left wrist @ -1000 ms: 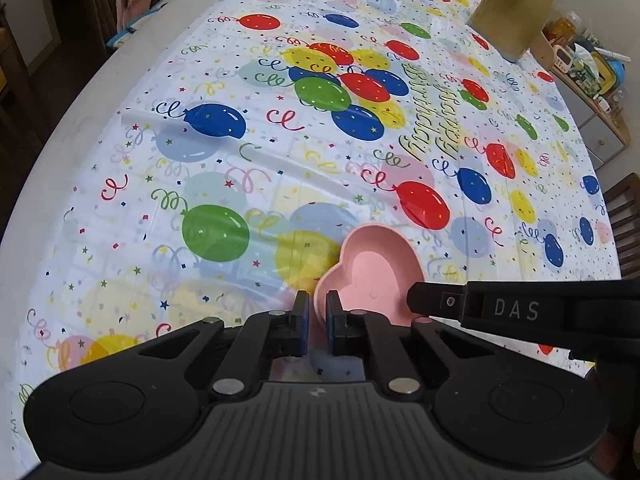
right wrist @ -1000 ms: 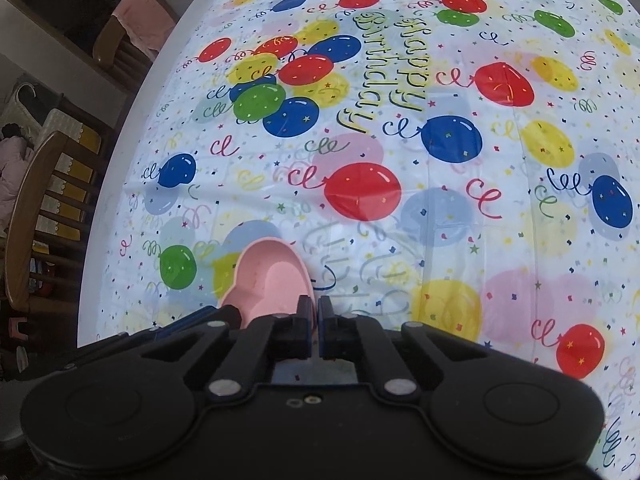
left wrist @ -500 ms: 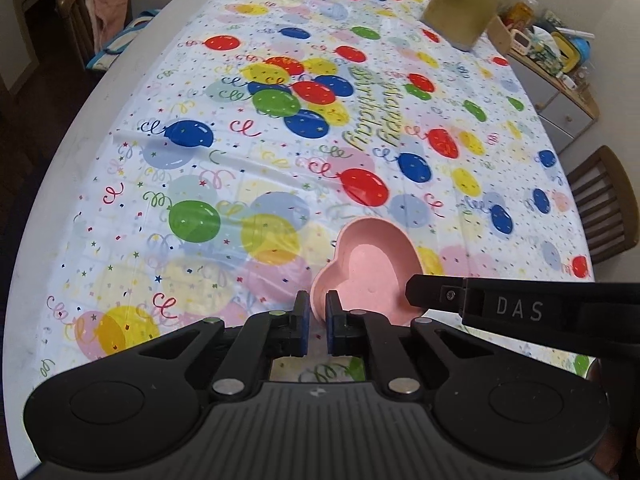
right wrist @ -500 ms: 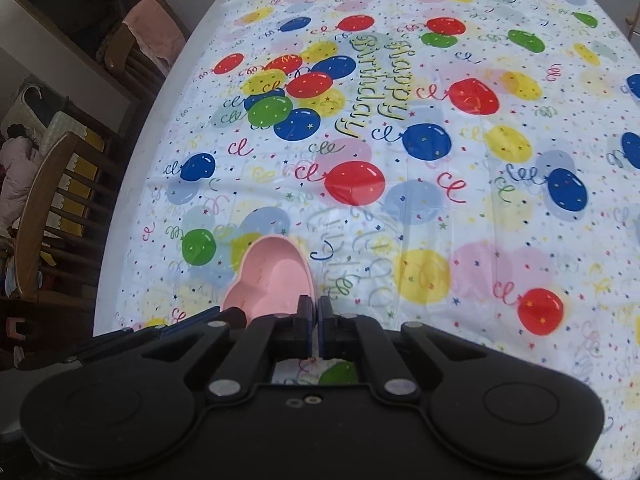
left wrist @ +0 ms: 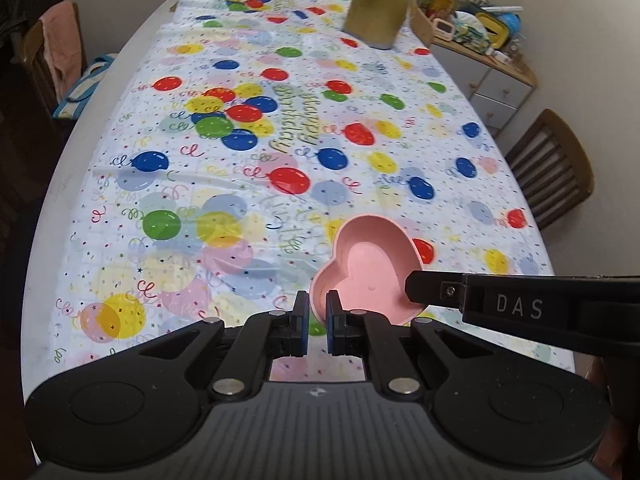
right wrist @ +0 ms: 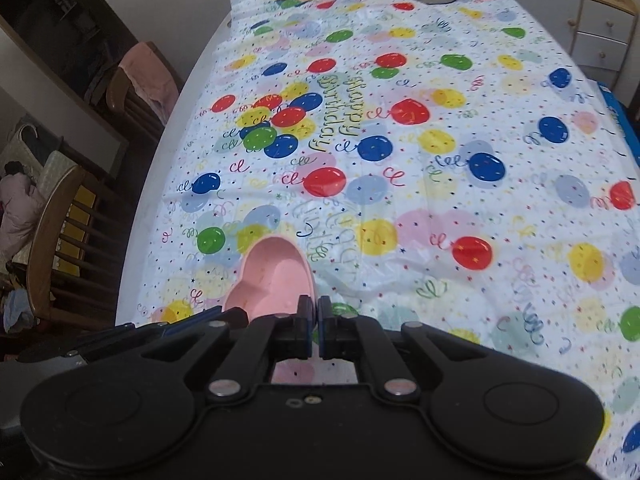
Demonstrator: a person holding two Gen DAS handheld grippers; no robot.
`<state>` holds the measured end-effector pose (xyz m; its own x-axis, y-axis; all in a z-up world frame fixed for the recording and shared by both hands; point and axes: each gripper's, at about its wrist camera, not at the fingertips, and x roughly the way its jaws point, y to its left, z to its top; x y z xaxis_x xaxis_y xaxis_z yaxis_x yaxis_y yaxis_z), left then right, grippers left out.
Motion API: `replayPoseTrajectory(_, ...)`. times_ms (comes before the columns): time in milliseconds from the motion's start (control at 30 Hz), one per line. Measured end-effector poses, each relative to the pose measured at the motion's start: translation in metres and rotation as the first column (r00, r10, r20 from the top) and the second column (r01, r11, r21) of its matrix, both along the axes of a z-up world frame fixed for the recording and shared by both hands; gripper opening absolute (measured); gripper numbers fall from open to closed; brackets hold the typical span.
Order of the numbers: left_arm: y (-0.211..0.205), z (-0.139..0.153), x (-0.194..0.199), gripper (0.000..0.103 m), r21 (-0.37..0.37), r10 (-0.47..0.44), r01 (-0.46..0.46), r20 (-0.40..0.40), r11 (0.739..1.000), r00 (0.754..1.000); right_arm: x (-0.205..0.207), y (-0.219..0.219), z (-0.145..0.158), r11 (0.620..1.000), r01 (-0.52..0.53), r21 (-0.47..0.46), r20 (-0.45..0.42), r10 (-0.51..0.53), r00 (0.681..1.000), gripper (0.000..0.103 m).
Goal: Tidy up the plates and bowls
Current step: 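Carry the heart bowl with both grippers and lower it into the cream bowl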
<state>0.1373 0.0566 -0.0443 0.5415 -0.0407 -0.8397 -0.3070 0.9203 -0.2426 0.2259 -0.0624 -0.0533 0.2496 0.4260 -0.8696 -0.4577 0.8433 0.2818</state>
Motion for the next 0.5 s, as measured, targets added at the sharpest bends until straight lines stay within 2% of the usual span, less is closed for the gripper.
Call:
replayPoseTrajectory(267,-0.040,0.024,-0.014,0.007,0.011,-0.094,0.094,0.020,0.996,0.995,-0.032,-0.043,0.026,0.997,0.077,0.019,0.041,-0.078,0.996,0.002)
replayPoseTrajectory(500,-0.082,0.036,-0.017,0.007,0.017,-0.149,0.148,0.037,0.989,0.988,-0.044,-0.088,0.040,0.990,0.130,0.046,0.051,-0.132,0.990,0.002)
